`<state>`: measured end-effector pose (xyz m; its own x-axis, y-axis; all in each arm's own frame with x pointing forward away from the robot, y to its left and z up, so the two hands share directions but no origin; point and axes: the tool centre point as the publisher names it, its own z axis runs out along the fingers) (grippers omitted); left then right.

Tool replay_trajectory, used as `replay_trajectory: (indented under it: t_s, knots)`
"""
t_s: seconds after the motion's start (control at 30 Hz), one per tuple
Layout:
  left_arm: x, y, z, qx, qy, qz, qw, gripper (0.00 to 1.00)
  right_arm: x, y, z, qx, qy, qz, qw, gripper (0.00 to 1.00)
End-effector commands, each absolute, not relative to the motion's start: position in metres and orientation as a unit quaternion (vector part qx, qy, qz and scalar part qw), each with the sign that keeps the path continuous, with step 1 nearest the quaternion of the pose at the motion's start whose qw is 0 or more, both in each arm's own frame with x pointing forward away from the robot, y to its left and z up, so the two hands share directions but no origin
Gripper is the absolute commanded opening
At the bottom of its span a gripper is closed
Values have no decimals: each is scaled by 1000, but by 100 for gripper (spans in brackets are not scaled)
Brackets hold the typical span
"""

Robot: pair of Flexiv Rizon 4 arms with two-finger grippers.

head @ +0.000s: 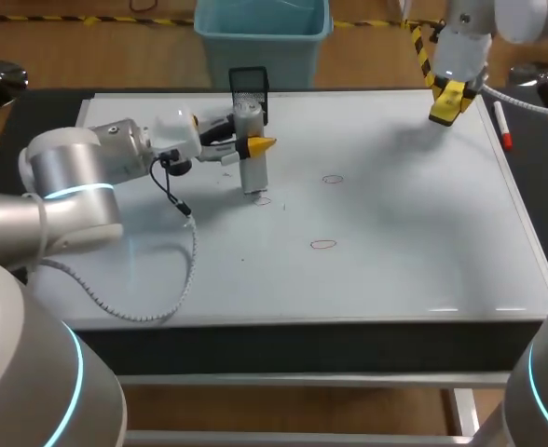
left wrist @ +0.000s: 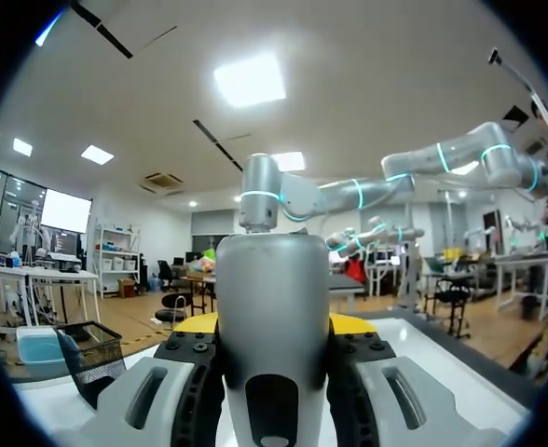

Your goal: Pick up the inspection probe, press it on each red-marked spot on the whiteboard one by one, put down the probe, pick up the eraser, and wipe off all the red marks.

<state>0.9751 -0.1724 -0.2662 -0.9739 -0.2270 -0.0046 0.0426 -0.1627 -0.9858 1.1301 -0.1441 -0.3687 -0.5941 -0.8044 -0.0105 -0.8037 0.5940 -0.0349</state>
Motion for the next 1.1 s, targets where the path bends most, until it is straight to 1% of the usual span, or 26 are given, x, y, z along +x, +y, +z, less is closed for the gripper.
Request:
replay_trajectory:
  t_s: [0.03,0.47,0.73,1.1]
  knots:
    - [980,-154,-254,-75,636,-762,92,0,1130,-145,-367,-451,892,-14,12,0]
    - [1015,-92,-245,-111,650,-742,122,0,1130,-145,-367,-451,892,-14,12,0]
    - [1038,-59,-244,-130,665,-725,126,0,1130,-145,-367,-451,892,-14,12,0]
    - [1053,-38,-249,-142,655,-731,127,0,1130,-145,-367,-451,892,-14,12,0]
